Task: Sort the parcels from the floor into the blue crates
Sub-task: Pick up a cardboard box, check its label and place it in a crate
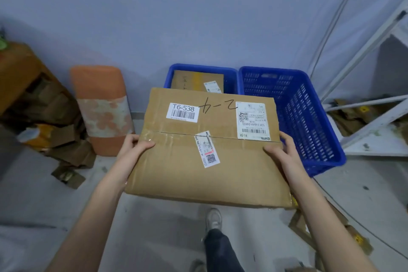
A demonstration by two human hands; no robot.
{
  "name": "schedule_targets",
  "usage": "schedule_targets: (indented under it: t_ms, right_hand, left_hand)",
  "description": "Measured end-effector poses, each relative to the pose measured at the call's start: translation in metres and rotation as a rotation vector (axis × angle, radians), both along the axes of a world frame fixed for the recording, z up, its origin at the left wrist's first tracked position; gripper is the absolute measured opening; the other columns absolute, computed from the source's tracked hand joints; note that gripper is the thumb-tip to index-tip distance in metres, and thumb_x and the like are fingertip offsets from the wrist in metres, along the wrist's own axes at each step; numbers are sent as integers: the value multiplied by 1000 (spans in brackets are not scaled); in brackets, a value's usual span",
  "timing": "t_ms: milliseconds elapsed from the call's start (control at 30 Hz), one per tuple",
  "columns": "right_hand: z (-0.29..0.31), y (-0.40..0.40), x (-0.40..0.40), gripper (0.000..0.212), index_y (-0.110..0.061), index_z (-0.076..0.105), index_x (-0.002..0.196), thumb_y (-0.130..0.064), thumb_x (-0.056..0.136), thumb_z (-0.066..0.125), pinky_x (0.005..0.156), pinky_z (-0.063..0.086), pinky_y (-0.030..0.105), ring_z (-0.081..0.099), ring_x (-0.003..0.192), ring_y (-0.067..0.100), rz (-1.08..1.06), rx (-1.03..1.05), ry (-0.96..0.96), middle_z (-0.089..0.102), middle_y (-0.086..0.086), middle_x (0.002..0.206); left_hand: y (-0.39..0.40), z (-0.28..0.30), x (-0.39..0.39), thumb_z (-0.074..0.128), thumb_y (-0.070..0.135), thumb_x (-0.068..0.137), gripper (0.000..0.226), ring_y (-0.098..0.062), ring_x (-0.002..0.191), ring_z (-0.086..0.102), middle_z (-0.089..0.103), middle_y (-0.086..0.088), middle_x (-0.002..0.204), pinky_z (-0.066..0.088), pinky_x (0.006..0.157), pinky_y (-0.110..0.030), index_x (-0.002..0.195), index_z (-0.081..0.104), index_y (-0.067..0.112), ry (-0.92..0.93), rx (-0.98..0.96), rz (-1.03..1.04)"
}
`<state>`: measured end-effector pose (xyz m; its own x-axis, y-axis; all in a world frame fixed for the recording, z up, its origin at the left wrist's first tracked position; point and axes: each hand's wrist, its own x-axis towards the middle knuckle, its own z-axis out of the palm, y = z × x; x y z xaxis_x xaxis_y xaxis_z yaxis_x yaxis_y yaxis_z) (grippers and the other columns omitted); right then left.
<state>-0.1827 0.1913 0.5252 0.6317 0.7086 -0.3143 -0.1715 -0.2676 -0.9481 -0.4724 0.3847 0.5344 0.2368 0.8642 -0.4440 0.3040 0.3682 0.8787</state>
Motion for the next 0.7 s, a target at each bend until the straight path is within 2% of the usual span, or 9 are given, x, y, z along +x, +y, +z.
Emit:
schedule_targets:
  t_ms: [167,233,367,433,533,633,700]
  right_hand:
    - [-11,75,31,51,-42,37,123,-23,85,66,71,45,24,60,96,3,46,24,-24,60,-19,108]
    - [-18,104,44,50,-42,37,123,-24,86,65,73,46,27,59,99,5,59,18,-3,59,-20,109]
    - [-37,156,70,49,-41,38,122,-25,85,66,73,45,27,58,101,7,47,-8,31,58,-20,112]
    - [-47,180,82,48,-39,38,121,-25,85,66,73,45,27,58,102,6,36,-18,56,59,-18,114]
    - [-65,205,92,46,-38,38,118,-23,85,65,73,46,25,58,100,4,21,-59,86,59,-19,112]
    - [-86,230,99,42,-38,38,116,-23,87,64,69,45,24,59,99,6,10,-119,107,58,-19,111]
    - [-100,244,102,45,-35,37,120,-23,87,64,70,46,25,58,100,7,10,-160,117,57,-16,113]
  left_hand:
    - [68,-5,20,65,41,81,18,-13,84,61,63,2,94,44,63,-30,89,55,29,50,61,-13]
    - [96,-11,34,65,43,81,18,-11,82,60,63,4,93,42,60,-28,88,55,30,71,57,-7]
    - [152,-34,60,67,43,80,21,-9,90,56,59,8,103,43,66,-27,92,53,34,117,-24,-95]
    - [179,-47,70,68,44,78,33,-9,95,55,58,7,110,44,73,-27,105,53,33,142,-60,-148]
    - [203,-65,81,68,49,77,64,-18,107,52,52,6,120,44,92,-37,132,42,30,207,-147,-190]
    - [219,-84,88,67,51,77,71,-17,101,47,47,6,117,40,87,-36,138,36,29,237,-217,-198]
    - [230,-98,92,66,50,78,69,-18,103,48,48,2,123,41,87,-37,136,37,26,250,-242,-214]
